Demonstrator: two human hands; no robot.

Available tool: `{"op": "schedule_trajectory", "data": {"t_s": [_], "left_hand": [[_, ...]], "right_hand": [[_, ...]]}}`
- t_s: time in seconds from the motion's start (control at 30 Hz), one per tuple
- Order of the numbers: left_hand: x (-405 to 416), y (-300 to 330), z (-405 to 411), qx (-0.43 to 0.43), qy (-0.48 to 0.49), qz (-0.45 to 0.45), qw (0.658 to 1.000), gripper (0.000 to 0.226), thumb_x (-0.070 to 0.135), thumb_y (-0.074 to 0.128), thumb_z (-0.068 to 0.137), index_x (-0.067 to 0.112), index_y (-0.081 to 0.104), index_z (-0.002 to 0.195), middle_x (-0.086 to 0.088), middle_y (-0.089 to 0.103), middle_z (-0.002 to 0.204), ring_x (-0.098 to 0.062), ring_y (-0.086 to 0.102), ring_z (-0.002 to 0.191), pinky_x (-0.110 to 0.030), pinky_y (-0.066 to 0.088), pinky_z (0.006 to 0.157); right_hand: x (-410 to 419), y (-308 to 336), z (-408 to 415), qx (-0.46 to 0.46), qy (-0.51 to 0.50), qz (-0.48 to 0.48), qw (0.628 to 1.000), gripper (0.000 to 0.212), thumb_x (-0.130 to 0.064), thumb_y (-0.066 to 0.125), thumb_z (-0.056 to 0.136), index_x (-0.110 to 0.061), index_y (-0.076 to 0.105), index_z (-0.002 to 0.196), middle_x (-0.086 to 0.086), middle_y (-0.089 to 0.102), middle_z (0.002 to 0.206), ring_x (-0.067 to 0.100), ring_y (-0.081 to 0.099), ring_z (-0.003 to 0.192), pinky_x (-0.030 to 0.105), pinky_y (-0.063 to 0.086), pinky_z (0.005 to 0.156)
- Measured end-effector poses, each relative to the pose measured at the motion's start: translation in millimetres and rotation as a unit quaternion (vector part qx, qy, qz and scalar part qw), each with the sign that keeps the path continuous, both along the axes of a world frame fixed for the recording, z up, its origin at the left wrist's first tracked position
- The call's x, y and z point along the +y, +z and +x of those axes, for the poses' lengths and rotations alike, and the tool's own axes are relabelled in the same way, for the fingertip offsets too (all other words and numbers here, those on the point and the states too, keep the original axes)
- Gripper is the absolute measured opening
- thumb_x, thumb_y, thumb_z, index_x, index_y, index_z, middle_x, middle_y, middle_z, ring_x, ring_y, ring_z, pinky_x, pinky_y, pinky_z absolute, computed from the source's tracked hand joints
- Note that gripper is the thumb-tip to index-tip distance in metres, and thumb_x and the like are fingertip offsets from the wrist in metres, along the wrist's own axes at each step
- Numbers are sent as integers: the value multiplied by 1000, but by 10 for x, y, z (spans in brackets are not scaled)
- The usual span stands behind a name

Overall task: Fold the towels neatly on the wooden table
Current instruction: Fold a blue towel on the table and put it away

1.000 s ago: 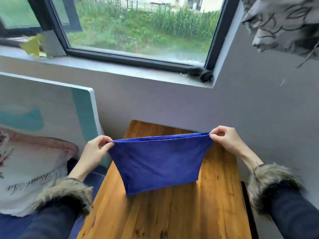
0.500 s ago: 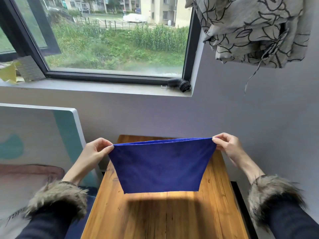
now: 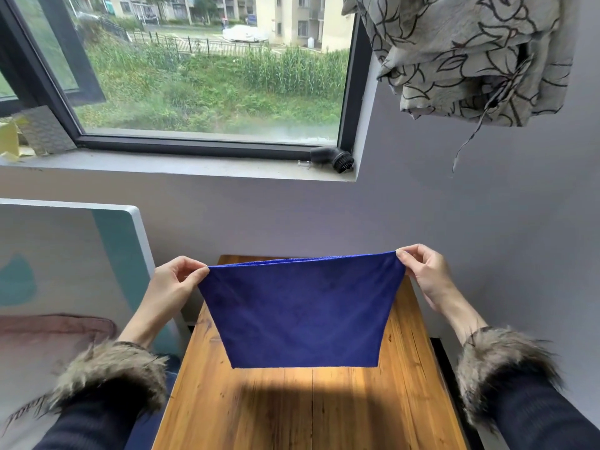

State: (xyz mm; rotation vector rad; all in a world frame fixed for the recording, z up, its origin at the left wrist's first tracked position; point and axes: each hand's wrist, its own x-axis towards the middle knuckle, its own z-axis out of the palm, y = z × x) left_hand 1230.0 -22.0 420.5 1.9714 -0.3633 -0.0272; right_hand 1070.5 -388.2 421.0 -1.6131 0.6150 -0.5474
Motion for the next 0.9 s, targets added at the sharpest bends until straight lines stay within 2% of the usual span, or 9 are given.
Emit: {"op": "schedule_trajectory", "data": {"t_s": [0.1, 0.2, 0.33, 0.47, 0.57, 0.6, 0.67, 0.77, 0.9], "left_hand": [[27, -32, 6, 5, -1, 0, 1000, 11, 5, 60, 88, 10, 64, 79, -4, 67, 79, -12, 59, 73, -2, 42, 62], [48, -54, 2, 7, -1, -2, 1000, 12, 5, 59, 89, 10, 63, 79, -4, 66, 78, -12, 58, 73, -3, 42, 62], [70, -38, 11, 6, 7, -29, 1000, 12, 5, 60, 87, 12, 64, 79, -2, 66, 78, 1, 59, 66, -3, 44, 63], [107, -67, 52, 13, -5, -36, 999, 13, 2, 63, 85, 14, 65, 78, -2, 67, 78, 5, 59, 63, -4, 45, 64], [129, -104, 83, 26, -19, -35, 999, 20, -2, 63, 83, 17, 65, 79, -2, 66, 80, -6, 59, 70, -4, 45, 65], [137, -119, 90, 27, -28, -20, 999, 21, -3, 63, 83, 18, 66, 81, -2, 66, 81, -8, 59, 73, -3, 45, 65], [152, -159, 108, 22, -52, 27, 998, 22, -3, 63, 83, 18, 67, 85, -2, 67, 85, -10, 60, 78, -2, 44, 68], [167, -217, 155, -12, -87, 120, 989, 23, -4, 64, 81, 18, 70, 84, -3, 66, 85, -16, 60, 80, -2, 39, 68], [119, -250, 208, -51, -110, 206, 971, 30, -5, 64, 80, 24, 65, 75, 2, 59, 80, -14, 57, 77, -9, 38, 70]], "right_hand": [[53, 26, 26, -16, -14, 32, 999, 16, -7, 55, 91, -12, 60, 76, 0, 60, 70, 1, 56, 57, 13, 47, 58], [69, 18, 46, -18, -17, 39, 999, 15, -7, 56, 91, -11, 61, 77, 3, 60, 71, 8, 56, 64, 18, 48, 64], [75, -8, 45, -7, -8, 8, 1000, 14, -6, 57, 90, -12, 62, 78, 5, 63, 77, 15, 58, 74, 26, 49, 73], [55, -29, 57, 11, 6, -65, 998, 13, -4, 60, 88, -15, 66, 84, 2, 64, 79, 16, 58, 78, 14, 49, 67], [27, -31, 54, 64, 38, -146, 986, 24, -4, 60, 88, -7, 65, 111, 1, 63, 99, 13, 57, 94, 4, 44, 74], [14, -34, 48, 86, 50, -170, 981, 28, -5, 60, 88, -7, 64, 115, 0, 62, 104, 13, 56, 99, 5, 43, 78], [6, -36, 29, 129, 75, -233, 961, 24, -7, 60, 88, -7, 67, 111, -1, 63, 102, 13, 57, 99, 14, 39, 84], [14, -45, 18, 157, 93, -302, 936, 14, -6, 59, 88, -9, 72, 91, 2, 66, 90, 16, 58, 87, 16, 35, 71], [25, -42, 76, 144, 63, -322, 934, 15, -5, 55, 89, -12, 67, 84, 0, 64, 83, 17, 56, 82, 17, 33, 67]]}}
